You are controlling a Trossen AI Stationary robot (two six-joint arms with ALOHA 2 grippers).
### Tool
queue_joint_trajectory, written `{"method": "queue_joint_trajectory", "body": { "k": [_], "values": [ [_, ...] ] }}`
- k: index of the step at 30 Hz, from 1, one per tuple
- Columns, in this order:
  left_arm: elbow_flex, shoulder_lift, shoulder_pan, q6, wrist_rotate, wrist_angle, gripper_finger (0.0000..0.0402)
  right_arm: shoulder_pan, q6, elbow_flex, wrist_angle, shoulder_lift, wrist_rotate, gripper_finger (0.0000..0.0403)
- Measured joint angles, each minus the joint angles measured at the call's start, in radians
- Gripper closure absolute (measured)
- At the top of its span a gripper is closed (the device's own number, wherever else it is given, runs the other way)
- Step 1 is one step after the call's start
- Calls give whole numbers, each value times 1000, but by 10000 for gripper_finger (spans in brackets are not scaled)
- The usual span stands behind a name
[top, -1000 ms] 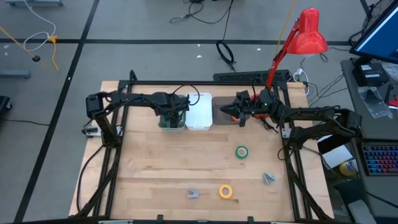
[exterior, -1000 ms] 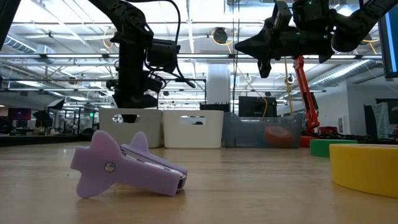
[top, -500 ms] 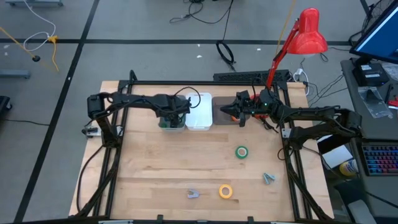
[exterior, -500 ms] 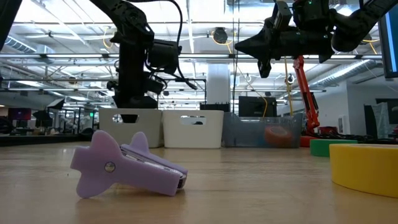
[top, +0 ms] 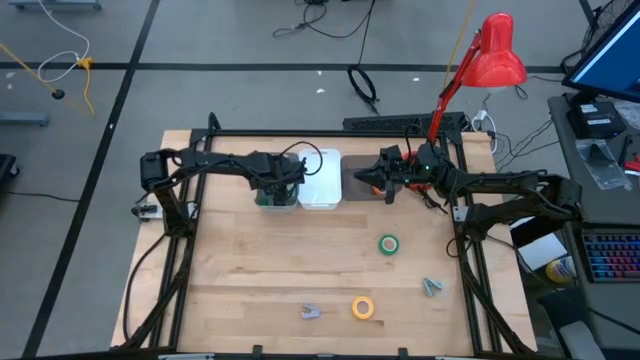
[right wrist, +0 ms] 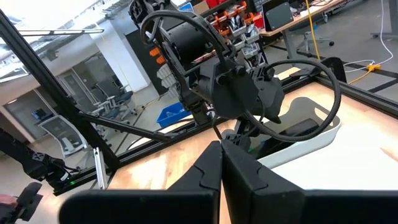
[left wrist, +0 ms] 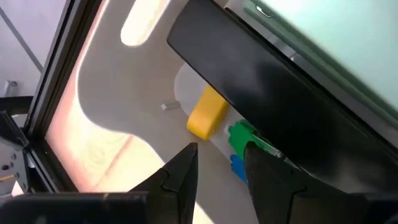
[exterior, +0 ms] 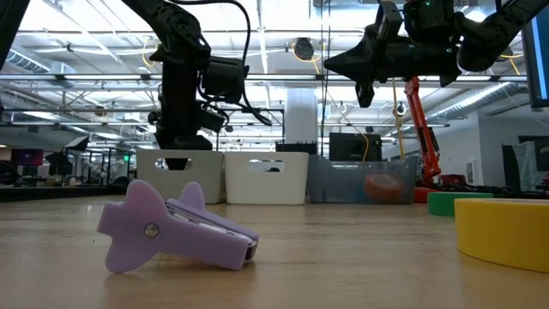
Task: Pick and place Stapler, Stapler remover, tape
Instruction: Close the small green stapler
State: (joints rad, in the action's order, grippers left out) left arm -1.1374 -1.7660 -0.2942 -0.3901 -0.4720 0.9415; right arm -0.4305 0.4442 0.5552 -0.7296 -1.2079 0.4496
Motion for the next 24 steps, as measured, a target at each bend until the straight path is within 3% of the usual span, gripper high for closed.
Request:
{"method": "queue_joint_trajectory", "body": {
  "k": [18, 24],
  "values": [
    [7, -33, 14, 12, -1, -14, 271, 0, -3, 0, -1, 0, -1, 403],
    [6, -80, 44, -4, -64, -8, 271, 0, -1, 0, -1, 0, -2, 403]
  ]
}}
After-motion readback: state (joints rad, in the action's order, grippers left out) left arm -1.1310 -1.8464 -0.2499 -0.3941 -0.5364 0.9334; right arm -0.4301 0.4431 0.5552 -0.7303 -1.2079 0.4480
